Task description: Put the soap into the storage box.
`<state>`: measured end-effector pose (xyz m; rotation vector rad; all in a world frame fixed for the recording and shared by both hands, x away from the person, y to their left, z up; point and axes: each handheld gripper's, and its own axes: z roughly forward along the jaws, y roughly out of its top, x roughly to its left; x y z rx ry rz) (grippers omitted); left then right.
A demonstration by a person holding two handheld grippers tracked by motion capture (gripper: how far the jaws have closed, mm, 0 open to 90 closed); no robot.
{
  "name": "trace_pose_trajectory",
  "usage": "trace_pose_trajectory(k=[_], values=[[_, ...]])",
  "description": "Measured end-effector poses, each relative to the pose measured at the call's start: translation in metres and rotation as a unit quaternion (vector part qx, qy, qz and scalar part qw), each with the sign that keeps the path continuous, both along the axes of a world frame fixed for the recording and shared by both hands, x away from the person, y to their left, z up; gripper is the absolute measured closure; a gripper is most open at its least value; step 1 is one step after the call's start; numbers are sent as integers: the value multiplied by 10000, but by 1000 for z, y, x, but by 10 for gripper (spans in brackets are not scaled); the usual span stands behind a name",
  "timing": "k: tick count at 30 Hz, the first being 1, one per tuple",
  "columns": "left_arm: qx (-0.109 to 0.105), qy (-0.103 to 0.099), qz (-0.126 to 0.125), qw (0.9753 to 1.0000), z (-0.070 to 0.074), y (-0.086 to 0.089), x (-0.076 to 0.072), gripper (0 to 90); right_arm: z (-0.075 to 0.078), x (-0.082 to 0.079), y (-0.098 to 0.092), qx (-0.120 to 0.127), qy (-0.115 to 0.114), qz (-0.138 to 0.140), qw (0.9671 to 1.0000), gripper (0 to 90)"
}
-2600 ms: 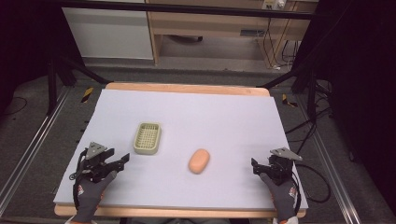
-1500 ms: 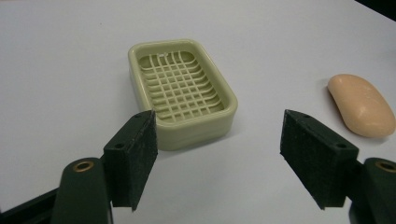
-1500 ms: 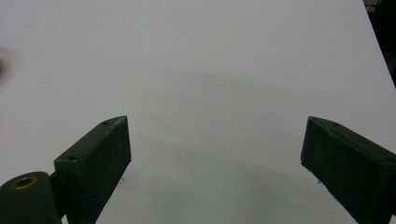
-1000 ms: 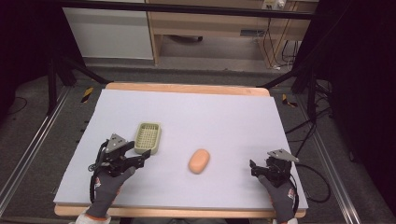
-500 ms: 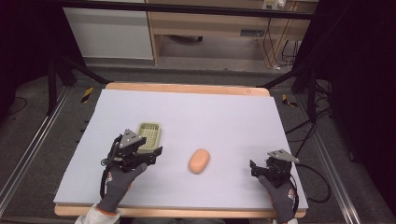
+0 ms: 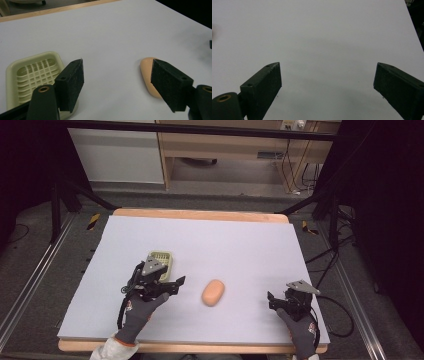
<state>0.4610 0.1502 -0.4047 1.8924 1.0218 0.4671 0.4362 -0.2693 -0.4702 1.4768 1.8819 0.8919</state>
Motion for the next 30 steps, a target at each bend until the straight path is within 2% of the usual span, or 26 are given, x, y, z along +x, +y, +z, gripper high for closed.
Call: trace_pose_trajectory(k=[10,21,30], values=[[120,38,-203,9997,-2,-24,4,256,0,1,1,2,26,-19,10000,82],[209,139,-307,9992,-7,-39,8,253,0,1,1,11,30,-33,10000,83],[370,231,-446,9980,-13,-54,11,250,0,1,1,-2,40,16,10000,82]])
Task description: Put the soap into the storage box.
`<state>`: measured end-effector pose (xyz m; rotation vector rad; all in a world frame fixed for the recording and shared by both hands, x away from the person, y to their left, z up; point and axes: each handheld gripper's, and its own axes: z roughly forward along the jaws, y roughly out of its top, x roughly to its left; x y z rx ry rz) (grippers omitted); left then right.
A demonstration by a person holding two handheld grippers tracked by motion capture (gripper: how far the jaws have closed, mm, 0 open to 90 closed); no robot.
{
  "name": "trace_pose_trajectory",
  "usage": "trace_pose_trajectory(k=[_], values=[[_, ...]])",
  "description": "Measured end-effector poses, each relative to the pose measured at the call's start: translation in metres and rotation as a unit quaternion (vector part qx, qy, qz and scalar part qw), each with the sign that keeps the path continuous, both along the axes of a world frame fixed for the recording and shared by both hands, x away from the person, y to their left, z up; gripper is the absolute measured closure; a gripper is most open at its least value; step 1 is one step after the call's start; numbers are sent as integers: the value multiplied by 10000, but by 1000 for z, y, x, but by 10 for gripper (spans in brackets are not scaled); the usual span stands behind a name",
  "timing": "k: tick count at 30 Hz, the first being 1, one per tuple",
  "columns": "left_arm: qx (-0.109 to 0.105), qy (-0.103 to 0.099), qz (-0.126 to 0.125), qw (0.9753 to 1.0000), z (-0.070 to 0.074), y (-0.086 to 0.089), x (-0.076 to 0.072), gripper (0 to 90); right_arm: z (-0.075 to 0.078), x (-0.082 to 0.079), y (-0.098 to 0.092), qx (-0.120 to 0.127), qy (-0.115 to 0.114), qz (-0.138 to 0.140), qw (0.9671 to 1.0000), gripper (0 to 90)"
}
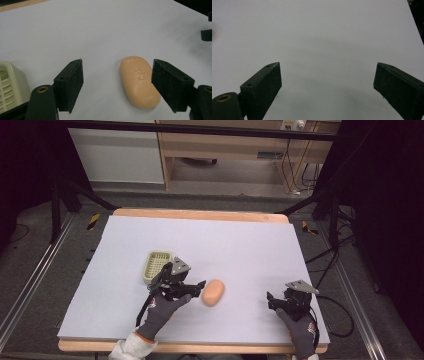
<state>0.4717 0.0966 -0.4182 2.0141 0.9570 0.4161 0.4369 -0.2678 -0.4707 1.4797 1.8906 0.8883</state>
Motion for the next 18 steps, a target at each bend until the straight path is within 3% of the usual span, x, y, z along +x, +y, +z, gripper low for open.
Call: trace_pose_trajectory(k=[18], values=[[278,171,-242,9992,-16,-26,4,244,0,1,3,0,14,36,10000,82]])
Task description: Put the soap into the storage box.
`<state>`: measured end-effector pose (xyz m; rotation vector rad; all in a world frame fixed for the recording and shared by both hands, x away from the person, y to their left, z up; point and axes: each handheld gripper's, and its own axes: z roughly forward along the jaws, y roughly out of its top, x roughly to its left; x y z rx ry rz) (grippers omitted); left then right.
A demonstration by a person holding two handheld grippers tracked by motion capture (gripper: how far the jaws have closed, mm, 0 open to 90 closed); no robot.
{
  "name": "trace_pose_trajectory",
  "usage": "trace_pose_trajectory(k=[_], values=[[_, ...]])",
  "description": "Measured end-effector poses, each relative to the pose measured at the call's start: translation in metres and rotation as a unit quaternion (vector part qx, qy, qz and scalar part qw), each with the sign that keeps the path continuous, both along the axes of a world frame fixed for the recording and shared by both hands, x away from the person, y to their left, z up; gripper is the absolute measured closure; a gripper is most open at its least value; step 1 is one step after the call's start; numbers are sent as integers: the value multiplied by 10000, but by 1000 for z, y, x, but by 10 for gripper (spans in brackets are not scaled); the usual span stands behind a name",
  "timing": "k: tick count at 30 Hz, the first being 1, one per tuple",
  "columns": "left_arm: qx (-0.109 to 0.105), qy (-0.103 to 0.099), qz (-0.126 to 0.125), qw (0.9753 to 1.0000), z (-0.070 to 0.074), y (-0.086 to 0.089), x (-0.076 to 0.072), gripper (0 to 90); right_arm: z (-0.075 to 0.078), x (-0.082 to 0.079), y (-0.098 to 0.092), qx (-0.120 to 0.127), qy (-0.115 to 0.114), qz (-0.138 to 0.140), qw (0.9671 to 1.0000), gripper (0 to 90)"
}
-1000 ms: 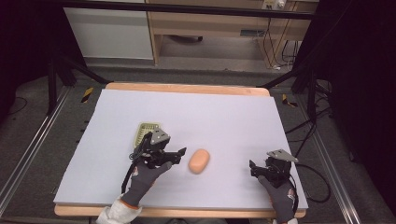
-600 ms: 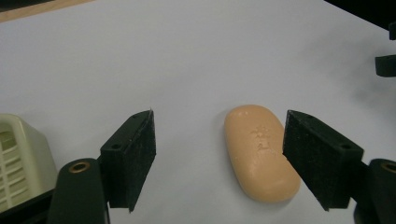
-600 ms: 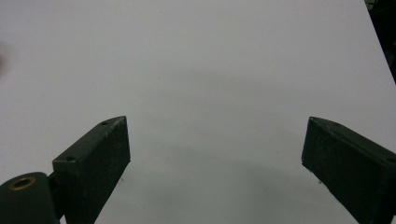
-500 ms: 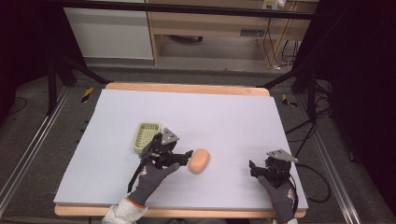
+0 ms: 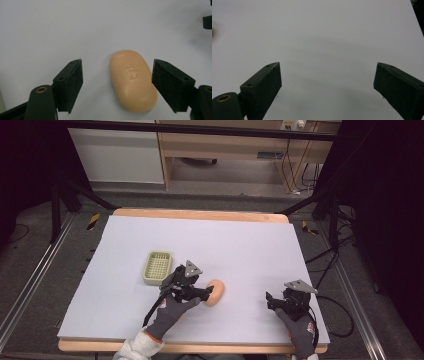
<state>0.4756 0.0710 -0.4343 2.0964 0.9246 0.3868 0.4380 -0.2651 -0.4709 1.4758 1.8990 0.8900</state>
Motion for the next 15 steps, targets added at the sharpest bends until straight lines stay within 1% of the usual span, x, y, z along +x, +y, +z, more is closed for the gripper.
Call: trace_pose_trajectory(k=[7,12,15], values=[[84,59,-56,9999,-4,-6,2,243,0,0,0,-22,19,15,10000,82],[165,128,-126,9997,-9,-14,4,243,0,0,1,-10,28,-9,10000,80],[178,173,-148,9996,-11,-19,5,242,-1,0,0,-21,31,2,10000,80]])
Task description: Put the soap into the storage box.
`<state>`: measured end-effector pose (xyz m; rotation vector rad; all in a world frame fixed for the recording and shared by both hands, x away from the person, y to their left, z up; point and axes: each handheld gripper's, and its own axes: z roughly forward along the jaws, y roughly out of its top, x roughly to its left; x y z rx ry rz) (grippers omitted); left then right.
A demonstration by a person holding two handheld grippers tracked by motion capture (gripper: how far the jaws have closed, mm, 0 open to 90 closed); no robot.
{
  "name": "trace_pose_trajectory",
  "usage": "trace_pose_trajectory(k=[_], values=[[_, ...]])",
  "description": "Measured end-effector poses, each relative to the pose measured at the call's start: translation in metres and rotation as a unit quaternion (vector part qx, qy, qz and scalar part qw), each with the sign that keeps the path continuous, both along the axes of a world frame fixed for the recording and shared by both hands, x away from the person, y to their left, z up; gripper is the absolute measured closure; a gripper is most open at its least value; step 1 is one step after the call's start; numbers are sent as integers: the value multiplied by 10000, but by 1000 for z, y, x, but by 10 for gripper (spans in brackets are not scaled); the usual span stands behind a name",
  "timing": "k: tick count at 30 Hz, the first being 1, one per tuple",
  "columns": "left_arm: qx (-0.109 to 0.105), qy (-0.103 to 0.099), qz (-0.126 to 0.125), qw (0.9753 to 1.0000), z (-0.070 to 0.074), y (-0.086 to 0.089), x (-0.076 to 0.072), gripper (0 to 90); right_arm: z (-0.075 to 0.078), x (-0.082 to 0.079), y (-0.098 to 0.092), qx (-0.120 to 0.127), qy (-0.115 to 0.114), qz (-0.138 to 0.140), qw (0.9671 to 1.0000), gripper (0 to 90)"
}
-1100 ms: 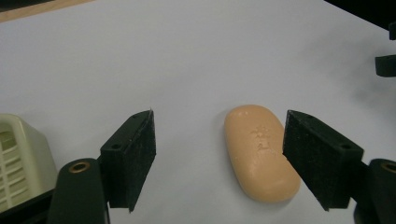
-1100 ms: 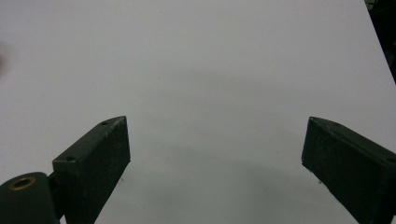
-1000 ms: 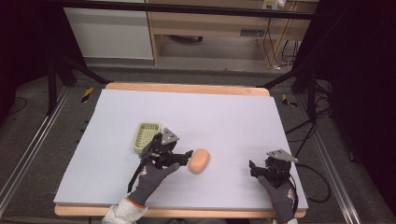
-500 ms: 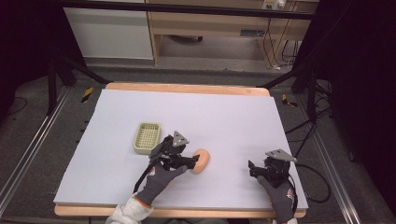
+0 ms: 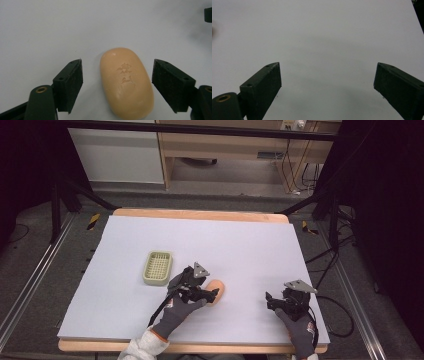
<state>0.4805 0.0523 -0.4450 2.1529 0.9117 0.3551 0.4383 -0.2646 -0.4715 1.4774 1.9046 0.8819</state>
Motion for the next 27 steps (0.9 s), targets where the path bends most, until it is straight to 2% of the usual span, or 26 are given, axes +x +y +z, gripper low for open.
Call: trace_pose_trajectory(k=[14,24,27], values=[[194,143,-42,9997,-14,-17,6,231,-1,1,0,-31,16,26,10000,80],[301,213,-23,9993,-22,-21,7,232,-1,1,1,-16,51,30,10000,79],[326,292,-20,9990,-25,-22,8,236,-1,1,1,-13,51,31,10000,79]])
